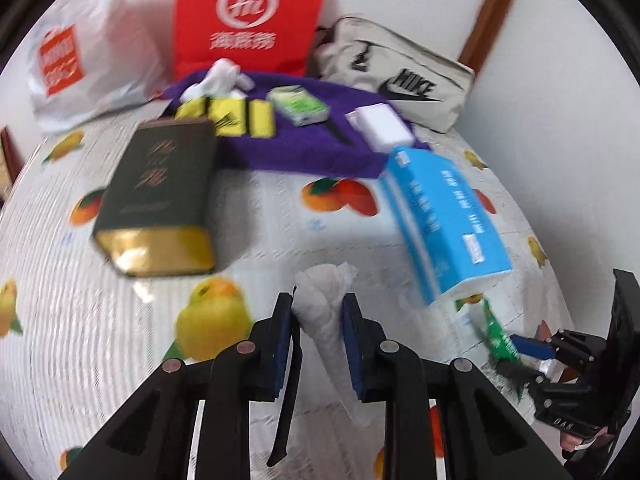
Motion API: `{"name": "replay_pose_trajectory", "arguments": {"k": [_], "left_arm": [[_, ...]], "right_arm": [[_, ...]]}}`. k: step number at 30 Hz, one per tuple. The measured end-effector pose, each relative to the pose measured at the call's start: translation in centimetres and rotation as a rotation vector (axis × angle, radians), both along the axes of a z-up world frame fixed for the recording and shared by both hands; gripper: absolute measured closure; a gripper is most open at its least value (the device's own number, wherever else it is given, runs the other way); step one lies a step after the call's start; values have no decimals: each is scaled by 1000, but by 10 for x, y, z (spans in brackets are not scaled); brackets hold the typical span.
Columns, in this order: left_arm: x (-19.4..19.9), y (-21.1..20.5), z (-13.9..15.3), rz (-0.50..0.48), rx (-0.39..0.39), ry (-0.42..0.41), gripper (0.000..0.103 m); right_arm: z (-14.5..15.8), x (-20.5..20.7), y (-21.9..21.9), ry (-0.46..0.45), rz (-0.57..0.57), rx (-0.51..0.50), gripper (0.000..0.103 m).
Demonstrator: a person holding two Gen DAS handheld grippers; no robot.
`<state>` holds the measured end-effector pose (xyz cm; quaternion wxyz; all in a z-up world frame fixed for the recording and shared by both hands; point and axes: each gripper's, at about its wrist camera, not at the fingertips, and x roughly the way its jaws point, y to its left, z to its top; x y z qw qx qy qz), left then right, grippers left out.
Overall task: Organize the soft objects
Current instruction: 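Grasp the white tissue with the left tool while the right tool lifts the sachet, then carry the sachet and the tissue over the purple towel with both tools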
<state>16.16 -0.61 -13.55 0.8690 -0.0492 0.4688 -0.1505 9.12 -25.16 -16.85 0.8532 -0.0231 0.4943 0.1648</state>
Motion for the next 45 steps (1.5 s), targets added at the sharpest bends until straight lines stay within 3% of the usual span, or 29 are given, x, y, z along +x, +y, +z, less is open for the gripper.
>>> {"name": "replay_pose_trajectory", "arguments": {"k": [11, 13, 15, 16, 23, 26, 27, 31, 39, 45], "left_arm": [[-11, 43, -29, 75, 9, 56, 75], [-11, 43, -31, 67, 14, 62, 68], [-10, 41, -32, 65, 31, 58, 49], [-10, 39, -31, 62, 40, 47, 46], [0, 28, -32, 36, 94, 40, 43], [2, 24, -32, 29, 116, 29, 47], [2, 24, -32, 21, 111, 23, 59], [1, 22, -31, 9, 113, 14, 80], [-4, 37, -17, 29, -28, -6, 81], [-6, 52, -15, 82, -20, 7, 81]], "right_arm": [[-4, 6, 13, 18, 14, -43, 69], [-5, 7, 15, 23, 16, -50, 69], [-6, 9, 17, 29, 20, -58, 69], [-6, 9, 17, 30, 21, -61, 69], [-6, 11, 22, 31, 32, -70, 69], [-7, 11, 22, 32, 33, -70, 69], [-7, 11, 21, 32, 33, -69, 69], [-7, 11, 20, 31, 28, -65, 69], [-7, 11, 19, 29, 8, -61, 69], [-2, 8, 18, 20, -4, -62, 69]]}}
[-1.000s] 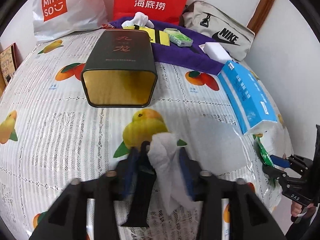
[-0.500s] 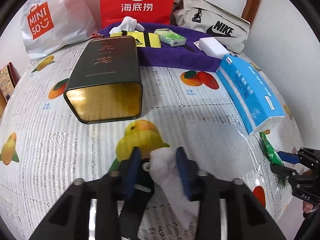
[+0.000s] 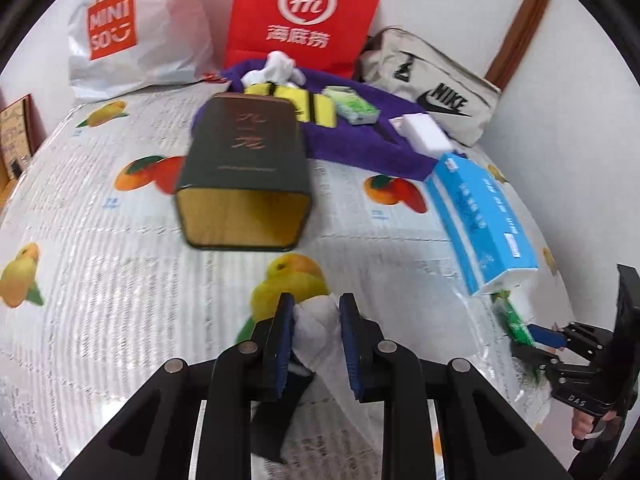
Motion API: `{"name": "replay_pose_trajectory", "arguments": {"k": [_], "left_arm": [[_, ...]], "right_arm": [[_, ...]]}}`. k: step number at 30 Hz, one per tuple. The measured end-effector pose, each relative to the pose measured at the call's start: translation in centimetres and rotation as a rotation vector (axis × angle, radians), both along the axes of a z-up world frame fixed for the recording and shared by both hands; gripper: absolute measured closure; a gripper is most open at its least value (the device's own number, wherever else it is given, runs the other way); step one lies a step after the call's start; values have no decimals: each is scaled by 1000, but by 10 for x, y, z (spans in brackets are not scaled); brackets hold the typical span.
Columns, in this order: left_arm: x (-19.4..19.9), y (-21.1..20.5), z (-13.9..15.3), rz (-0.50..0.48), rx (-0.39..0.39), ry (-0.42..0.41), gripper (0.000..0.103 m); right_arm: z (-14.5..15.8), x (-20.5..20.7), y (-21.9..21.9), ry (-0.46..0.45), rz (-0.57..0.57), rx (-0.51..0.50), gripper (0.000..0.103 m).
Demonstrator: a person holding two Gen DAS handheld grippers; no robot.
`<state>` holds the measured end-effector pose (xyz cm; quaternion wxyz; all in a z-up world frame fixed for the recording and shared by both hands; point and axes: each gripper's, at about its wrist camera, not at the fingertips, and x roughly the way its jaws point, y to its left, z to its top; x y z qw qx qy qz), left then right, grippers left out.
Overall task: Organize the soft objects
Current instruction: 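Carry the sachet and the tissue over the purple towel with both tools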
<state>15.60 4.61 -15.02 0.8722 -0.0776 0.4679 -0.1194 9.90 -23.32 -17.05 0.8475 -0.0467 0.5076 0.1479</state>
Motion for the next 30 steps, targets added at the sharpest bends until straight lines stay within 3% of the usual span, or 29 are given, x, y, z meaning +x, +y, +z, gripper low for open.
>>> {"name": "replay_pose_trajectory", "arguments": {"k": [7, 20, 30], "left_arm": [[-2, 21, 6, 65, 8, 16, 81], [8, 21, 47, 52, -17, -42, 81], [47, 24, 73, 68, -15, -48, 81]], "right_arm": [[14, -3, -4, -21, -12, 18, 69], [64, 0, 13, -91, 78, 82, 69], [103, 50, 23, -165, 94, 103, 69]]}}
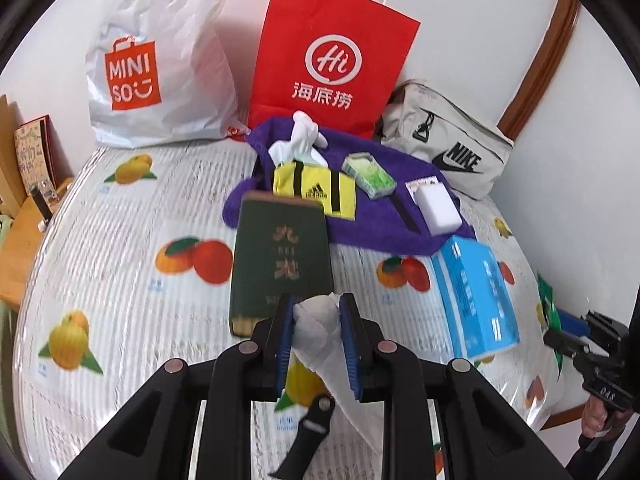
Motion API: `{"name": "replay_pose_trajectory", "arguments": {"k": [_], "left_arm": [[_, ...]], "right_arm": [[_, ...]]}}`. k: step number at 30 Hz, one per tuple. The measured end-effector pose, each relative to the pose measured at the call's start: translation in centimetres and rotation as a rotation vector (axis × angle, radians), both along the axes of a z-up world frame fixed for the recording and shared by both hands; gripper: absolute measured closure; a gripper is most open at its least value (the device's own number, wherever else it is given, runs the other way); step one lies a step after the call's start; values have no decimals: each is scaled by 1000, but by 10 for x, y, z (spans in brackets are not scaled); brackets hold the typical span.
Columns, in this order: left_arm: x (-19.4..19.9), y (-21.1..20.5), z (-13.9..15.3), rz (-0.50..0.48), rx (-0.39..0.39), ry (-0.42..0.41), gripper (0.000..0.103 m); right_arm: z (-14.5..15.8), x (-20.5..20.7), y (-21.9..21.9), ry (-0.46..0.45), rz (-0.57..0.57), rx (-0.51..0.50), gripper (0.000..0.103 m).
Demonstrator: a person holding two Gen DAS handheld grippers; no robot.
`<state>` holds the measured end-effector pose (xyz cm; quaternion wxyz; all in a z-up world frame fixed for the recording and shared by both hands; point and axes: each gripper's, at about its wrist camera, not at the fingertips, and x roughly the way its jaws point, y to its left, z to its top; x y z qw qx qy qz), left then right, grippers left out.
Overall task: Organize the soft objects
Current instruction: 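Carry the sachet and the tissue over the purple towel with both tools, then open the right tool to drop the sachet while the left tool releases the tissue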
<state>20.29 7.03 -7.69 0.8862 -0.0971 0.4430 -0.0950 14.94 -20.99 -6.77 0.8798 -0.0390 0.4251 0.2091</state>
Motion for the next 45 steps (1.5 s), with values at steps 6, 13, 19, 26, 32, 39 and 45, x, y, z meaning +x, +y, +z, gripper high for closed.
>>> {"name": "replay_pose_trajectory", "arguments": {"k": [6, 13, 19, 26, 32, 39, 45], "left_arm": [[38, 0, 12, 17, 13, 4, 81], [92, -7, 17, 11, 30, 20, 81], [134, -17, 8, -7, 57, 48, 81], [179, -27, -9, -17, 49, 92, 81], [211, -39, -21, -26, 45, 125, 81], [244, -49, -35, -13, 67, 154, 81], [256, -55, -44, -14, 73, 173, 72]], "right_arm": [[16, 55, 2, -30, -12, 6, 69], [14, 128, 3, -11, -63, 20, 69], [-3, 188, 10, 30, -83, 22, 69], [-26, 235, 25, 89, -67, -18, 69], [-47, 258, 33, 145, -60, -70, 69], [-68, 271, 34, 199, -54, -97, 69], [-77, 275, 35, 218, -36, -103, 67]]}}
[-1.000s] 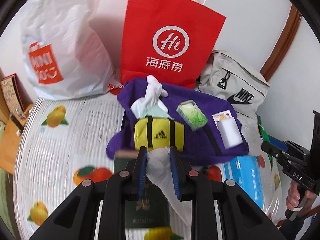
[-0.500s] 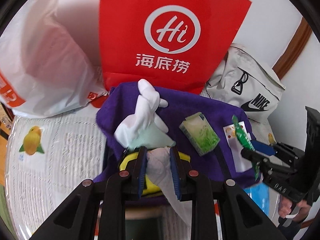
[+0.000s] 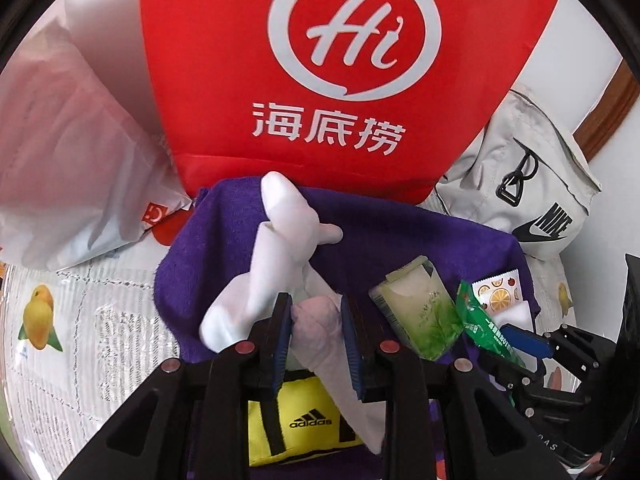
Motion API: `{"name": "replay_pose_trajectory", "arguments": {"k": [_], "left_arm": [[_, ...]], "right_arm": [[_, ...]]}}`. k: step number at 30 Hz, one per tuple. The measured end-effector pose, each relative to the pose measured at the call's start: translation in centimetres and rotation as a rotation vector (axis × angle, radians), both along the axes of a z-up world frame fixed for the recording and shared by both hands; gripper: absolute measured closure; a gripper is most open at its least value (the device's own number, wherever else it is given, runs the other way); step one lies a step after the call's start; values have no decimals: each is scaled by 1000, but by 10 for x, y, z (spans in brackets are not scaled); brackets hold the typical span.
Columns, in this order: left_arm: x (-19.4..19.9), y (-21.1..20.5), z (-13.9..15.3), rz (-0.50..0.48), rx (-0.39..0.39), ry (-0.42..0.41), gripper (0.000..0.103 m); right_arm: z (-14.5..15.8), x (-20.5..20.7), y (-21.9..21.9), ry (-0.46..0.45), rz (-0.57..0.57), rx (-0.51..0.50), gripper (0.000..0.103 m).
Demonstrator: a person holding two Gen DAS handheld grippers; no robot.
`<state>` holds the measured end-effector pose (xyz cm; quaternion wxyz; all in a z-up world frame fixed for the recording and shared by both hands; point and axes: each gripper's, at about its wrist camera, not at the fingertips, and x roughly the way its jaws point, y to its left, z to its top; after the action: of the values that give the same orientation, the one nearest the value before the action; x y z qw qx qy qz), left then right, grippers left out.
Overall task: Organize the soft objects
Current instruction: 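Open the right tool to drop the sachet while the left tool releases the tissue, then move the right tool back to the white mesh bag on the sheet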
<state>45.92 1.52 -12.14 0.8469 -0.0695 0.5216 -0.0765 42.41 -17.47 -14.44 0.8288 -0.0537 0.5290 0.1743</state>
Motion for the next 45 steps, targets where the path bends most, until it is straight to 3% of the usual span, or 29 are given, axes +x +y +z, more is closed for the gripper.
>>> {"name": "replay_pose_trajectory", "arguments": {"k": [3, 5, 8, 20, 33, 39, 45], "left_arm": [[2, -3, -2, -6, -4, 5, 51], [1, -4, 1, -2, -4, -4, 47], [-1, -2, 7, 4, -8, -18, 42], [-53, 16, 41, 8, 2, -59, 41], [-186, 41, 63, -3, 11, -108, 41], [-241, 50, 52, 7, -2, -118, 41], [-281, 52, 10, -27, 5, -53, 37]], "right_arm": [[-3, 4, 2, 6, 7, 11, 65], [-2, 4, 2, 5, 14, 23, 60], [2, 1, 2, -18, 27, 31, 43], [52, -48, -6, -108, 13, 62, 43], [74, -172, 9, -165, 67, 102, 43], [58, -225, 16, -96, 78, 151, 43], [33, -272, 20, -47, 65, 154, 43]]}}
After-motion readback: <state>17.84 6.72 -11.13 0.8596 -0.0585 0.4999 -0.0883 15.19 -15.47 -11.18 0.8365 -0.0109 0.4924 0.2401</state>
